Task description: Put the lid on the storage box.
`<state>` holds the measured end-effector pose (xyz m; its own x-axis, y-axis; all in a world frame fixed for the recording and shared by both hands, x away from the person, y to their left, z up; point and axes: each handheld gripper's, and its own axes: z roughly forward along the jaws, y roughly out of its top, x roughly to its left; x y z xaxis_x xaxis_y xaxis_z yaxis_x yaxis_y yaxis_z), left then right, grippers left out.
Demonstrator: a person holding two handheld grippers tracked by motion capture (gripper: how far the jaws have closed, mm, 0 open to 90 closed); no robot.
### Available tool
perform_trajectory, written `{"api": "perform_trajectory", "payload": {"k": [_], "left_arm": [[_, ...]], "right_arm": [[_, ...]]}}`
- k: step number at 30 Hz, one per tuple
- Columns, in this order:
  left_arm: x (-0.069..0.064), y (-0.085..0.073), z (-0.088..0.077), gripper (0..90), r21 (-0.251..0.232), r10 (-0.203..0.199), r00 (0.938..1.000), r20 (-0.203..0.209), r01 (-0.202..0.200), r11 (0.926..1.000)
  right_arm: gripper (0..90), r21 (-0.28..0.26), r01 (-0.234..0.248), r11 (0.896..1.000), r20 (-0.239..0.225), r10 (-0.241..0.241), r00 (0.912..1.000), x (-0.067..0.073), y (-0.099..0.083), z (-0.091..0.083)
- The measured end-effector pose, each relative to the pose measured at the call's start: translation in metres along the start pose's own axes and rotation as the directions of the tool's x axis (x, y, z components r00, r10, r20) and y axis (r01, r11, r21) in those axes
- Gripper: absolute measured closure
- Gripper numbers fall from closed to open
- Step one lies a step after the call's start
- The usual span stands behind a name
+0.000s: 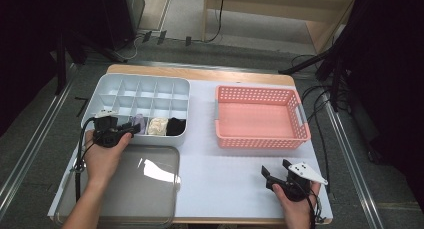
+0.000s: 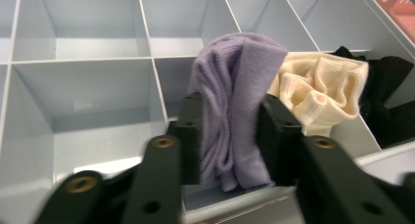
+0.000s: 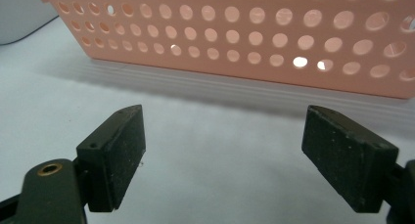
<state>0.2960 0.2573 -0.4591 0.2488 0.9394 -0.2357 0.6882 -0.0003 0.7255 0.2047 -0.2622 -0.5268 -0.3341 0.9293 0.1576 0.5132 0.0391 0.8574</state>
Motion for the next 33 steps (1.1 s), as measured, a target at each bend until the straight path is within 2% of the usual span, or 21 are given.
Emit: {"api": "perform_trajectory", "payload": {"k": [1,3,6,11,13,15,17,19,20,22,28,31,33], "left_arm": [[-0.001,0.0,-0.003,53.9,-0.028,-0.01,0.9999,0.007,0.01,0.9996],[-0.002,0.001,-0.007,48.2,-0.056,-0.007,0.9999,-0.009,0.007,0.9984],[-0.004,0.004,-0.01,44.6,-0.1,-0.019,0.9994,-0.029,0.016,0.9949],[-0.009,0.006,-0.004,36.5,-0.084,-0.003,0.9979,-0.065,-0.002,0.9965],[-0.01,0.007,0.0,36.3,-0.075,-0.009,0.9964,-0.085,0.003,0.9972],[-0.012,0.008,0.003,39.7,-0.076,-0.022,0.994,-0.107,0.014,0.997],[-0.014,0.01,0.005,51.7,-0.062,-0.008,0.9946,-0.104,0.001,0.9981],[-0.017,0.013,0.008,64.8,-0.027,0.029,0.9947,-0.099,-0.031,0.9991],[-0.017,0.013,0.008,74.8,-0.008,0.039,0.995,-0.092,-0.04,0.9992],[-0.017,0.014,0.009,81.5,0.001,0.037,0.9943,-0.099,-0.037,0.9993],[-0.019,0.013,0.008,86.1,0.03,0.066,0.9903,-0.123,-0.063,0.9976],[-0.02,0.012,0.005,77.2,0.032,0.064,0.9813,-0.181,-0.059,0.9978],[-0.02,0.011,0.005,76.6,0.028,0.069,0.9805,-0.184,-0.065,0.9975]], "right_arm": [[16.6,0.0,0.0,1.0,-0.001,0.0,1.0,0.0,0.0,0.0],[16.6,0.0,-0.005,1.0,-0.001,0.005,1.0,0.0,0.0,0.0],[16.6,0.001,-0.002,1.0,-0.002,0.002,1.0,0.0,0.0,0.0],[16.7,-0.002,-0.001,1.0,-0.004,0.0,1.0,0.0,0.0,0.0],[16.7,0.0,-0.002,1.0,-0.002,0.002,1.0,0.0,0.0,0.0],[16.8,0.001,0.0,1.0,0.0,0.0,1.0,0.0,0.0,0.0],[16.8,0.001,0.0,1.0,0.001,0.0,1.0,0.0,0.0,0.0],[16.9,0.002,0.004,1.0,0.002,-0.004,1.0,0.0,0.0,0.0],[16.9,0.003,0.007,1.0,0.003,-0.007,1.0,0.0,0.0,0.0],[16.9,0.003,0.005,1.0,0.002,-0.005,1.0,0.0,0.0,0.0],[17.5,0.001,-0.001,1.0,0.002,0.001,1.0,0.0,0.0,0.0],[17.7,-0.001,0.004,1.0,0.002,-0.004,1.0,0.0,0.0,0.0],[17.8,-0.001,0.003,1.0,0.002,-0.003,1.0,0.0,0.0,0.0]]}}
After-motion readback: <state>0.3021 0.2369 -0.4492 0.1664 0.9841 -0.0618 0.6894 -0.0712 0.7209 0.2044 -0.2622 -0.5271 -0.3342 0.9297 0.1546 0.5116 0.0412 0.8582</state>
